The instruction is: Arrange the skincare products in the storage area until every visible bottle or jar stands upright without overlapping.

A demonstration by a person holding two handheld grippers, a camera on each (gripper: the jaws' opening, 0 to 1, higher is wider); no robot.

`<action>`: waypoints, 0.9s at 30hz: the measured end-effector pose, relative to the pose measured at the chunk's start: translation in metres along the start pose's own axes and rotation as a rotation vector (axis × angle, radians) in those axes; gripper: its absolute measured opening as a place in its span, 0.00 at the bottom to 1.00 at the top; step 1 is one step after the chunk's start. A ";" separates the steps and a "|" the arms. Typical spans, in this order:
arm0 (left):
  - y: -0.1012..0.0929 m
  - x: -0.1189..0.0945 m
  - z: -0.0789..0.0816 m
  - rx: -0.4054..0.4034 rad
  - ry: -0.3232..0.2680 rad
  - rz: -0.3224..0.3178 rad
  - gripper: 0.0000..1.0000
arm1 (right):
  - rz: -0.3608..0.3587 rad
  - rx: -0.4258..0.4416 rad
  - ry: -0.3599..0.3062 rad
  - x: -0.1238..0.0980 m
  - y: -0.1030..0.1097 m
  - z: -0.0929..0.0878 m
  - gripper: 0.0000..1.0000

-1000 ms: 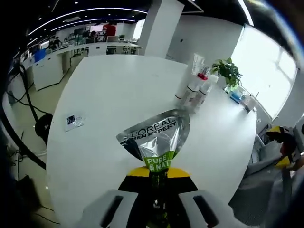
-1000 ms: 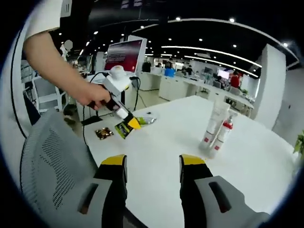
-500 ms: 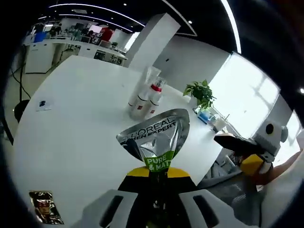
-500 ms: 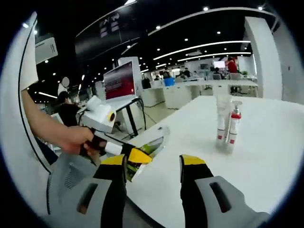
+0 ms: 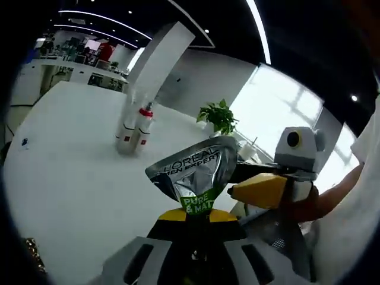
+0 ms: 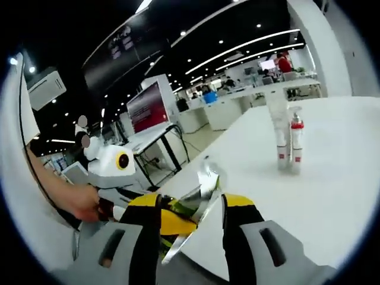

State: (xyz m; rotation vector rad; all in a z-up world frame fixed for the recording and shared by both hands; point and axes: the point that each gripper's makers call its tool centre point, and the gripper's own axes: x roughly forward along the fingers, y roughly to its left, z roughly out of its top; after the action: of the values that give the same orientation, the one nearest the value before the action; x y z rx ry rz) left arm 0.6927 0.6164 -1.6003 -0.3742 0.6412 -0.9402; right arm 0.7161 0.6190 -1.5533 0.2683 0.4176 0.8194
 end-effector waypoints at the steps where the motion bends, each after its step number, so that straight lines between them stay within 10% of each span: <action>1: -0.004 0.000 -0.001 0.014 0.003 -0.004 0.08 | -0.003 0.011 0.001 0.000 -0.001 0.000 0.34; 27: -0.012 -0.004 0.011 0.115 0.003 0.152 0.16 | 0.139 0.294 0.005 -0.011 0.002 0.005 0.11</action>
State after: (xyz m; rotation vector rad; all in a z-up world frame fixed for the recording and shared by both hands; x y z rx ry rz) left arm 0.6908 0.6132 -1.5841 -0.2184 0.6061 -0.8285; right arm 0.7103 0.6121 -1.5453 0.5732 0.5291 0.8939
